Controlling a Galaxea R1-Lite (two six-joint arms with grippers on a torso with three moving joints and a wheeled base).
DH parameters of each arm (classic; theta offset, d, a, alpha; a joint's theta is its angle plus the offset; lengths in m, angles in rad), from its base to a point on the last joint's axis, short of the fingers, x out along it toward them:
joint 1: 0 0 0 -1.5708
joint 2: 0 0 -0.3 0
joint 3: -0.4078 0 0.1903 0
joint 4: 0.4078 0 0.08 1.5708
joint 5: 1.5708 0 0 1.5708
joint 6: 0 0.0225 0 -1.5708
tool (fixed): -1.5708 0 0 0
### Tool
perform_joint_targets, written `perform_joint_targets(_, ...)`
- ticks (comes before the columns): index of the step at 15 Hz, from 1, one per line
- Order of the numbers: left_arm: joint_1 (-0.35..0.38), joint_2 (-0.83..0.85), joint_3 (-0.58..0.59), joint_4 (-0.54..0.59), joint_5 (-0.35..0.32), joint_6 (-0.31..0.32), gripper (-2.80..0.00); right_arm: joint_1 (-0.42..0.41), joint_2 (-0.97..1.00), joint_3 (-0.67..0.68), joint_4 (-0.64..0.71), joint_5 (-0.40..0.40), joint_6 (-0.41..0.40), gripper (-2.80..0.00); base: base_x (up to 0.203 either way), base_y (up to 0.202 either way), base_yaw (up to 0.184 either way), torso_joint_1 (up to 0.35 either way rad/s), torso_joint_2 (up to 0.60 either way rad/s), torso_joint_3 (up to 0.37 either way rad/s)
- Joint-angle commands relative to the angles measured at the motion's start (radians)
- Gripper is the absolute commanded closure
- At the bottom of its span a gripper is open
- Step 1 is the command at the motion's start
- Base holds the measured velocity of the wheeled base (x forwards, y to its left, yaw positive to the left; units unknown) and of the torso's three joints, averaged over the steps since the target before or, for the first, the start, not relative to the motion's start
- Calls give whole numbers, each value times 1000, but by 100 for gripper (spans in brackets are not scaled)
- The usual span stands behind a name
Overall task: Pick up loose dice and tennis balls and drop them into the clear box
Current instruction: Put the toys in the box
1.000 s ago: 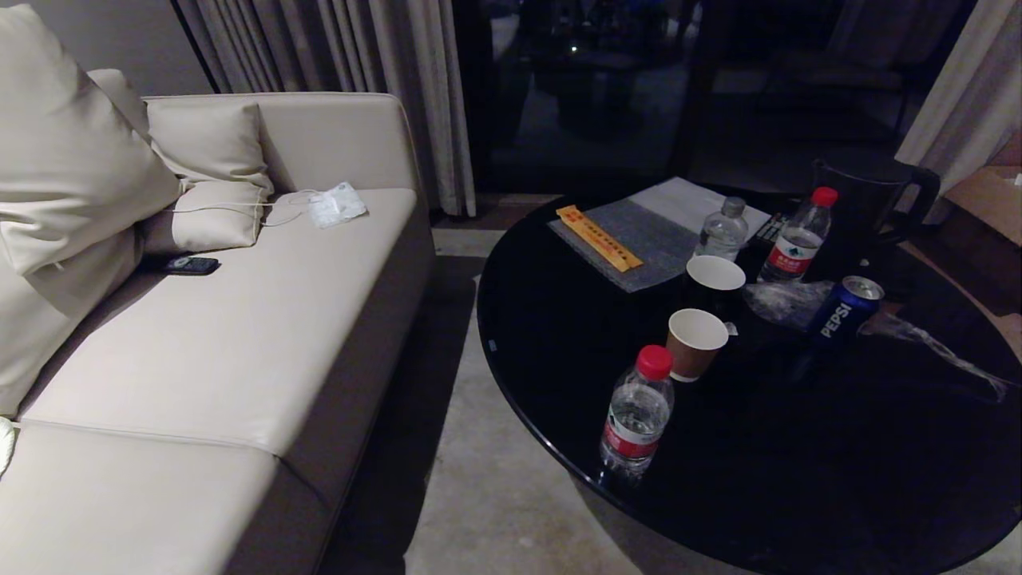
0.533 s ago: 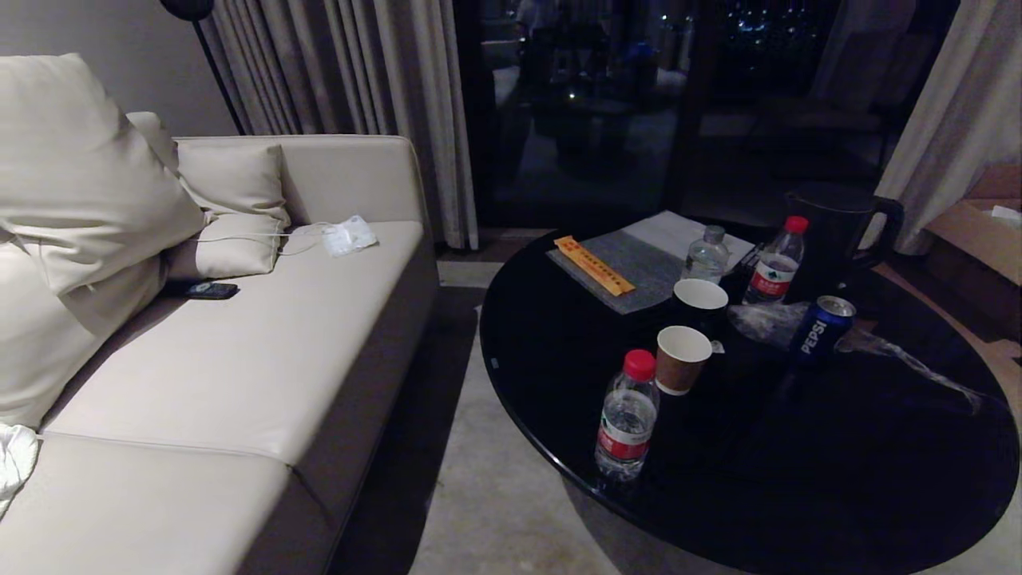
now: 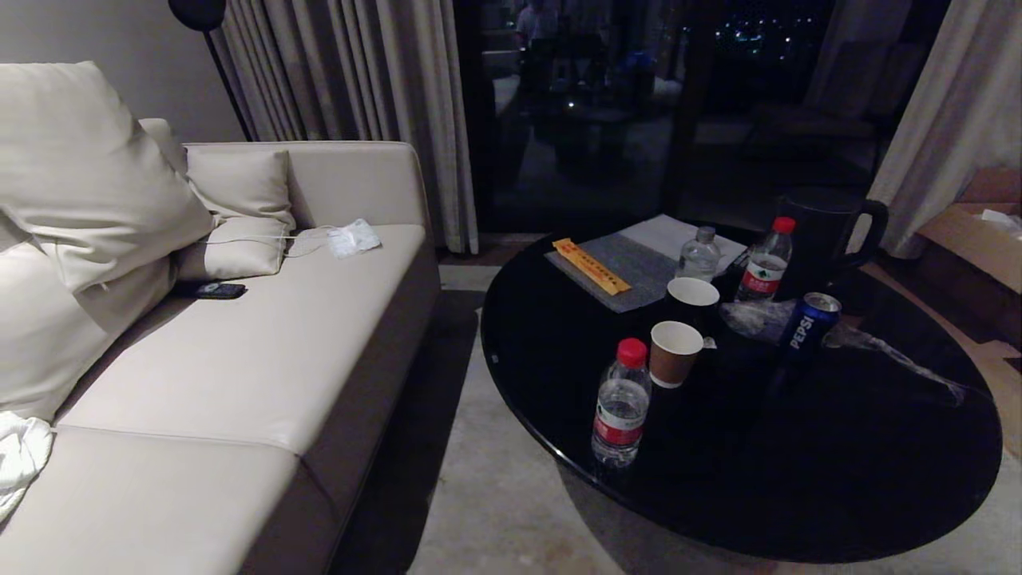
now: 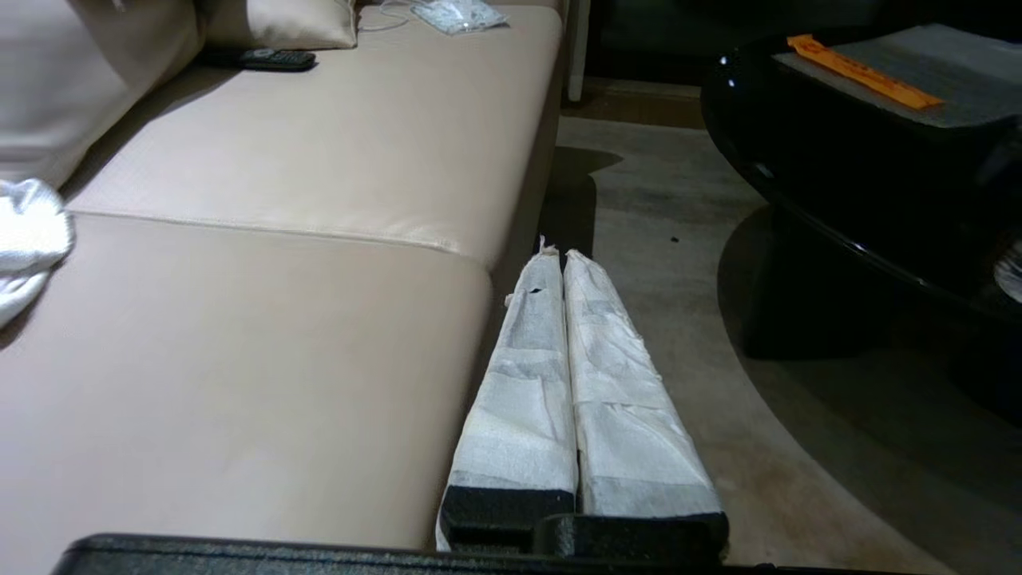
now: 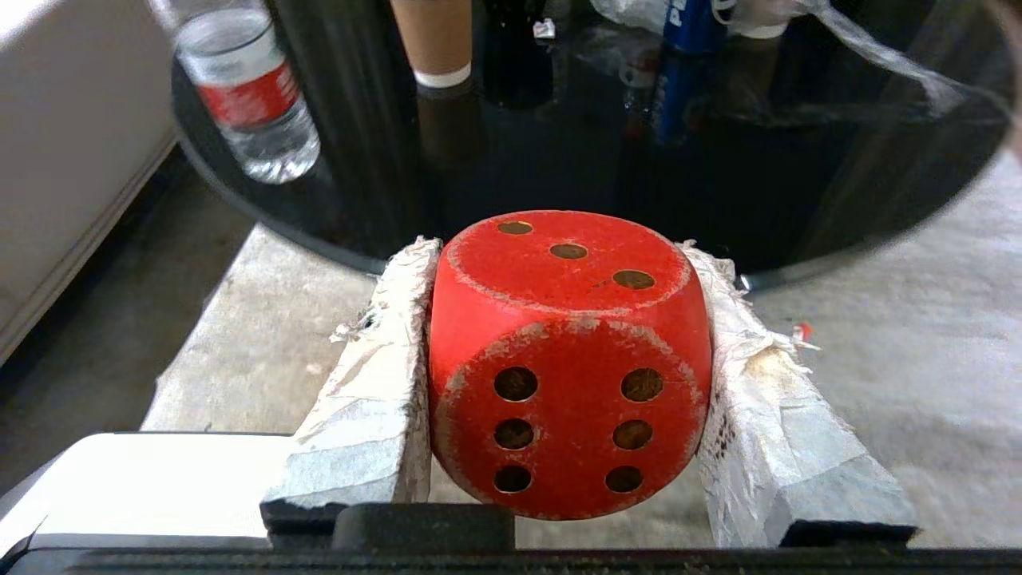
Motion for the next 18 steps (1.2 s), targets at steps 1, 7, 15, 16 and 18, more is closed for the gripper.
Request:
perform_joint_targets(1, 0, 2, 2, -1, 0, 0, 0, 0, 1, 0, 2, 0, 0, 0, -185, 0, 4, -1, 7, 5)
perform_joint_targets(7, 0, 2, 2, 1, 0, 0, 0, 0, 1, 0, 2, -1, 0, 0, -184, 0, -1, 3, 2, 7)
perform_joint_targets(15, 0, 2, 2, 1, 0, -2, 0, 0, 1, 0, 2, -1, -2, 0, -185, 0, -1, 4, -1, 2)
perform_joint_targets(16, 0, 2, 2, 1, 0, -2, 0, 0, 1, 0, 2, -1, -2, 0, -185, 0, 0, 7, 3, -2)
perform_joint_targets(18, 0, 2, 2, 1, 0, -5, 0, 0, 1, 0, 2, -1, -2, 0, -183, 0, 0, -4, -1, 3)
